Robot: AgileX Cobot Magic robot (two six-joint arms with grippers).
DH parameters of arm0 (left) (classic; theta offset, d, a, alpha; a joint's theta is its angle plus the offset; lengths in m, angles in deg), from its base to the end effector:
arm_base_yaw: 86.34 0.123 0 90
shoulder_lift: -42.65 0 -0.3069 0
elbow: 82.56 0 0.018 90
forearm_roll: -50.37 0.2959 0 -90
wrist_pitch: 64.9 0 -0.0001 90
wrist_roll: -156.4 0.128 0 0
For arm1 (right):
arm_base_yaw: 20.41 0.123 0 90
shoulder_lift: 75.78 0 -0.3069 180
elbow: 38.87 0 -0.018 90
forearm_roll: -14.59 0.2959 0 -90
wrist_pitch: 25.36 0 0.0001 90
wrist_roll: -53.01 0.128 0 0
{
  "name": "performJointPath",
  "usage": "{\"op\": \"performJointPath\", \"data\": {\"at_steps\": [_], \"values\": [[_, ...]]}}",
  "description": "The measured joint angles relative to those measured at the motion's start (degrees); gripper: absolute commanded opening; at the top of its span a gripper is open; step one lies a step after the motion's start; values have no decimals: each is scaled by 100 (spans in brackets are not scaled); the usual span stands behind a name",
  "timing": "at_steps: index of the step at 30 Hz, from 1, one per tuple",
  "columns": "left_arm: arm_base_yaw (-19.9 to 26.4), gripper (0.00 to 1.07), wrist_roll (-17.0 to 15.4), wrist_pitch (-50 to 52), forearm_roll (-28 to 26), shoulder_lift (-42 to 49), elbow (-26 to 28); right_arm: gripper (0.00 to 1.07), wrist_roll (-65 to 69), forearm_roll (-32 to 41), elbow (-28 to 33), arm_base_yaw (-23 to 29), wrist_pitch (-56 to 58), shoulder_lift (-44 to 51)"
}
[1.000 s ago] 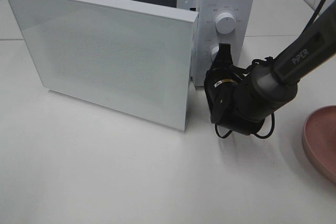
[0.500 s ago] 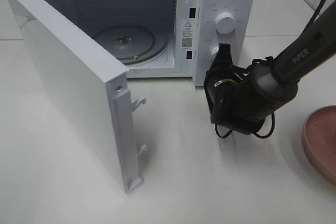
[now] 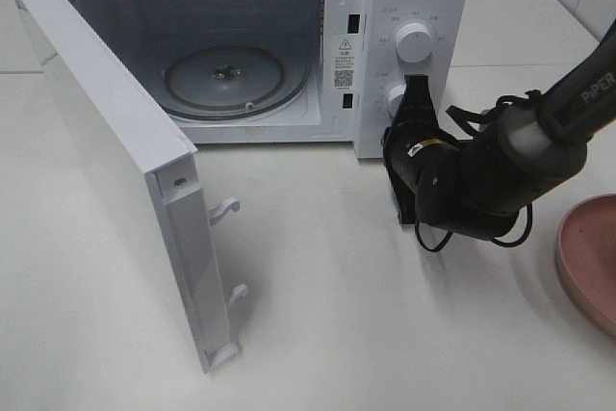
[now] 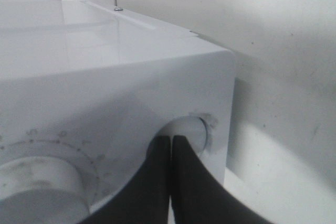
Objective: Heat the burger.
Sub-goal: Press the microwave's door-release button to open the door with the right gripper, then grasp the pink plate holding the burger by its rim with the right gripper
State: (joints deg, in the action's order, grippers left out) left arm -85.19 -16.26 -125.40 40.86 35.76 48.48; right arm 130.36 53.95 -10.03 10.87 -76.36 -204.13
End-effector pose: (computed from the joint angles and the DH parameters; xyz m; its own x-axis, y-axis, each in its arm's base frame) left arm 0.0442 -0.0175 0.2852 -0.4330 0.0366 -0.9007 0.1293 0.9914 -0.0218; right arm 0.3950 0.1662 0.0534 0.0228 0.9989 0.0417 0.3465 -0.0470 0.9369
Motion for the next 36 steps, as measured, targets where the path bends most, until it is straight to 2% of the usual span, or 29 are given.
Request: {"op": "performJointPath", "data": {"at_steps": [12,17,22,36], "values": [[0,84,0,0,0,0,0,0,-97,-264,521,0,561,596],[0,84,0,0,0,0,0,0,-539,-315,819,0,997,974],[0,84,0,0,0,0,0,0,-1776,-407,1066,0,1816,1593],[0,84,0,0,0,0,0,0,-5472,-413,1071,-11,3896,2424]]}}
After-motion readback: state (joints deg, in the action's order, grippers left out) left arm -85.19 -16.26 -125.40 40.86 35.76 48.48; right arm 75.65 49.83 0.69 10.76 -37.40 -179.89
